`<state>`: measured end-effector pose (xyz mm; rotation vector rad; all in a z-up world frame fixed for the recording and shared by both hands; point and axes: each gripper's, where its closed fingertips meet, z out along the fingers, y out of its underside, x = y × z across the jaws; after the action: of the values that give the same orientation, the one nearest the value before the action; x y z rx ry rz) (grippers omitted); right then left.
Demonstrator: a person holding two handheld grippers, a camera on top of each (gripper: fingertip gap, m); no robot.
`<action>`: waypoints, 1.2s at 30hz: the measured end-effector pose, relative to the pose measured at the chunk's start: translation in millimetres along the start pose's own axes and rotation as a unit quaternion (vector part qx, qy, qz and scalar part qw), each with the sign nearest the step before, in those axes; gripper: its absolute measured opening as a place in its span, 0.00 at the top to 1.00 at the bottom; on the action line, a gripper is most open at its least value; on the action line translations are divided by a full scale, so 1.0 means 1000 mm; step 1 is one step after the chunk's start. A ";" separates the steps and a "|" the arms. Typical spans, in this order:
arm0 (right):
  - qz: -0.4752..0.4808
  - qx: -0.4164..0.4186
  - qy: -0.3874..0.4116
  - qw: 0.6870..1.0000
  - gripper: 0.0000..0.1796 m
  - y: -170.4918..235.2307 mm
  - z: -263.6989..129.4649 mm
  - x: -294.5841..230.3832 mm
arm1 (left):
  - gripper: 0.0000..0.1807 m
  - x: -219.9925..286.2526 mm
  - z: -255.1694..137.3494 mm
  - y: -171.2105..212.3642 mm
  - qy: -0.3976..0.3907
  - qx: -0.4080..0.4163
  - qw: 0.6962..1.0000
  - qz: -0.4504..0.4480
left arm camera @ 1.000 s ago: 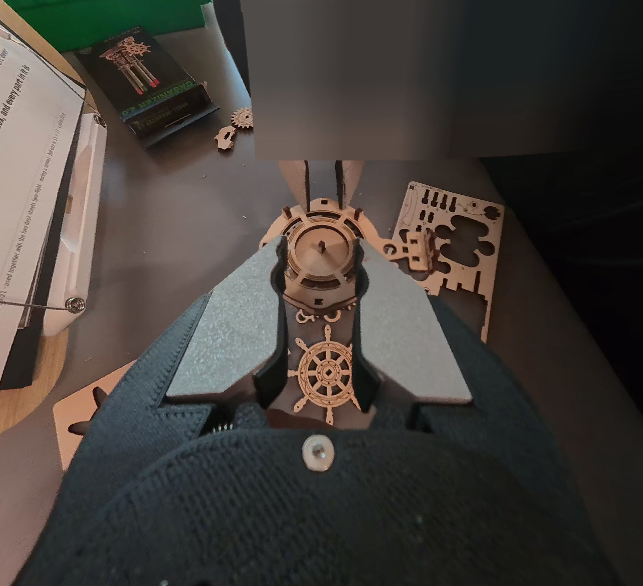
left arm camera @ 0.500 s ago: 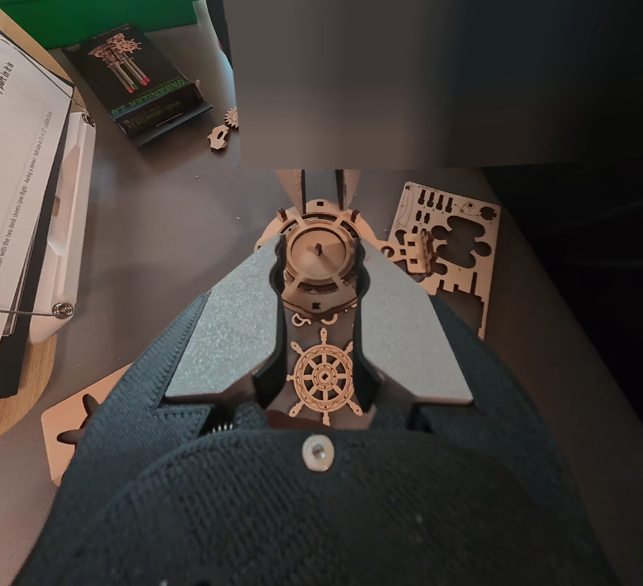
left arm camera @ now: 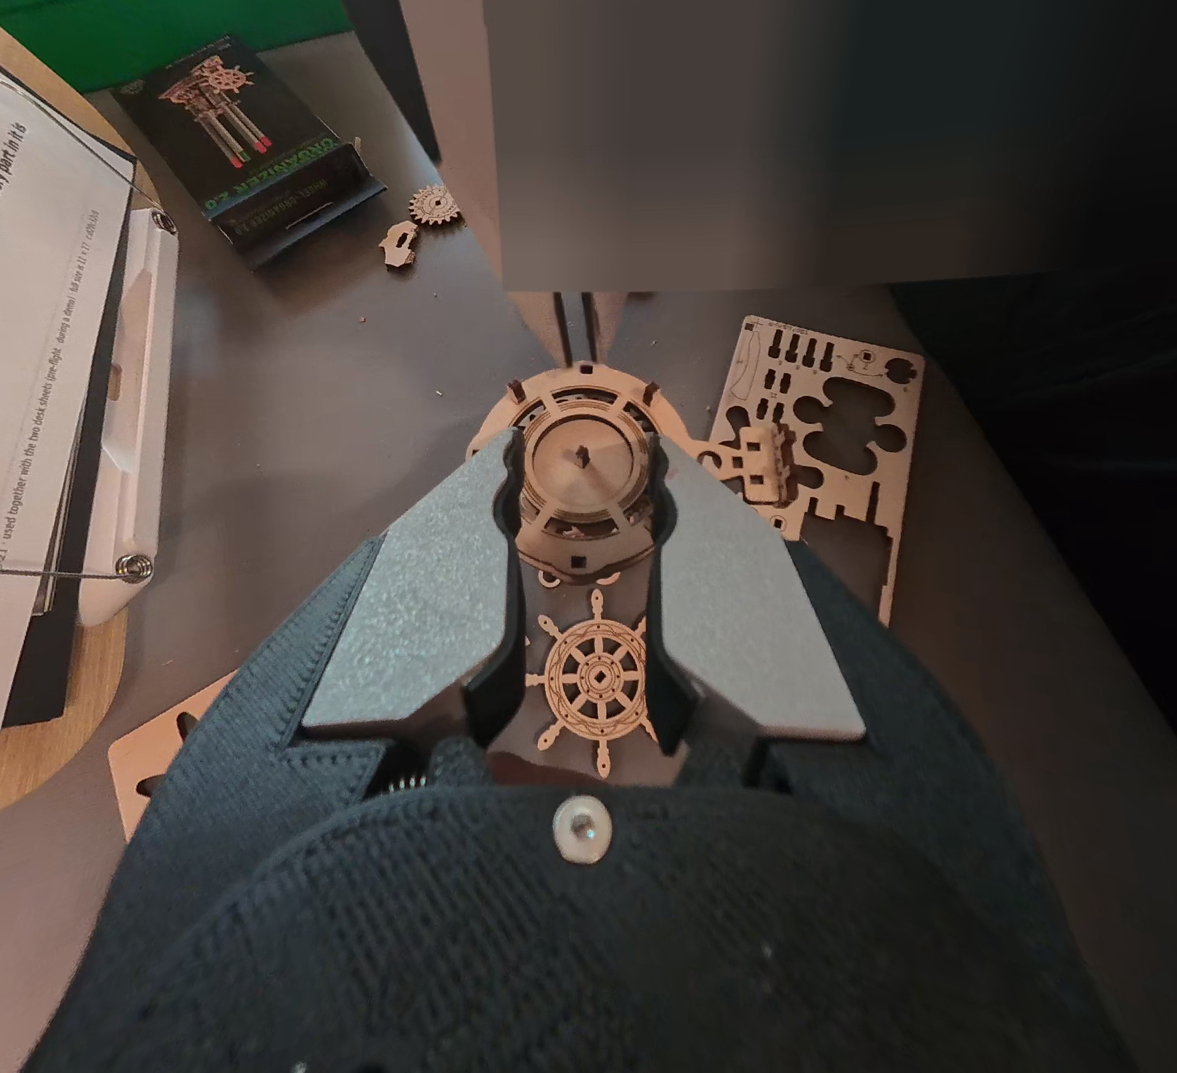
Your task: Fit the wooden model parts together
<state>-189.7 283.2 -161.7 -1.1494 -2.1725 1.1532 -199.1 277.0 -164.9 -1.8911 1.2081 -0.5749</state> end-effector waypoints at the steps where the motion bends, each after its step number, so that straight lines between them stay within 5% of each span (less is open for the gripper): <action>1: -0.006 0.000 0.005 1.000 1.00 0.001 0.002 0.000 | 0.80 0.000 0.000 0.001 0.001 -0.001 1.000 -0.001; 12: -0.049 -0.016 0.039 0.998 0.93 0.000 0.001 0.002 | 0.82 0.001 0.000 0.000 0.000 0.001 1.000 0.003; 30: -0.041 -0.010 0.027 0.999 1.00 0.000 0.002 0.000 | 0.82 0.001 0.000 0.000 0.000 0.001 1.000 0.004; 34: -0.032 0.054 0.028 0.998 1.00 -0.021 -0.011 0.002 | 0.82 0.001 0.000 0.000 0.001 0.002 1.000 0.003; 36: -0.034 0.010 0.033 0.999 1.00 -0.005 -0.003 0.005 | 0.82 0.001 0.000 0.000 0.002 0.002 1.000 0.003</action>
<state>-192.6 287.4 -156.2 -1.0824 -2.1285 1.0908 -198.9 275.7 -164.9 -1.8841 1.2131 -0.5779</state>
